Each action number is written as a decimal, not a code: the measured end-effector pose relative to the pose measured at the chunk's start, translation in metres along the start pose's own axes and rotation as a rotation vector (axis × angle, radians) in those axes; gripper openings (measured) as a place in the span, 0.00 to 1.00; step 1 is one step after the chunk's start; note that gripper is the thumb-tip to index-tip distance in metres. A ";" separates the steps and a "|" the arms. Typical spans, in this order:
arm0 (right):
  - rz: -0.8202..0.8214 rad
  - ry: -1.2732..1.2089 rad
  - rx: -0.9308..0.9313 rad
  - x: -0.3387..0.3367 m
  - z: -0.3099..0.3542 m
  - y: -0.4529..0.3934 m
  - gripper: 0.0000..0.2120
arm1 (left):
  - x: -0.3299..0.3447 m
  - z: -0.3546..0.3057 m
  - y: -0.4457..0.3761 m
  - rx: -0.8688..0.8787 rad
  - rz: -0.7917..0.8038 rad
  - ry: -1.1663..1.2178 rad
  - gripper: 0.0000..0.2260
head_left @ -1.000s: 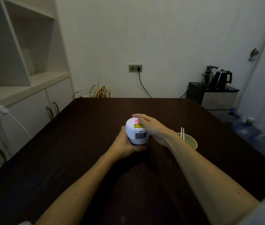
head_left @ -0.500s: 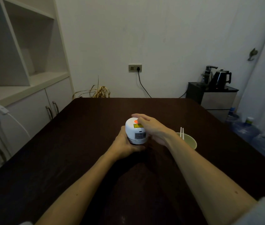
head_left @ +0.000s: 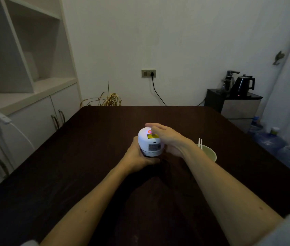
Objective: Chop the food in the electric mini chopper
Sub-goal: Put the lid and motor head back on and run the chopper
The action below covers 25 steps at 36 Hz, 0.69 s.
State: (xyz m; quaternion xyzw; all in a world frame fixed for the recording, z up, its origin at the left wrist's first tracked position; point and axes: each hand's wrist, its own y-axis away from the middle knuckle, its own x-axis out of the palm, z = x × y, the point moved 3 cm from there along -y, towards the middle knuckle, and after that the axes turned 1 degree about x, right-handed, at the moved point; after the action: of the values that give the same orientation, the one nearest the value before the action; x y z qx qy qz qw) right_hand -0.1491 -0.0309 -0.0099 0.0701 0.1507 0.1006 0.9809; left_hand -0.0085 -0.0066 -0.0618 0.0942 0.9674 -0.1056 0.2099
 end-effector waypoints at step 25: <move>-0.006 -0.023 0.048 -0.002 0.002 0.001 0.14 | 0.000 0.001 0.000 -0.007 0.006 -0.008 0.43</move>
State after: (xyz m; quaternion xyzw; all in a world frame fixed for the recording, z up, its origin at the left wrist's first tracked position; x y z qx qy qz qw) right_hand -0.1503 -0.0308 -0.0070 0.0942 0.1418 0.0933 0.9810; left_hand -0.0085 -0.0066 -0.0627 0.0958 0.9667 -0.1018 0.2145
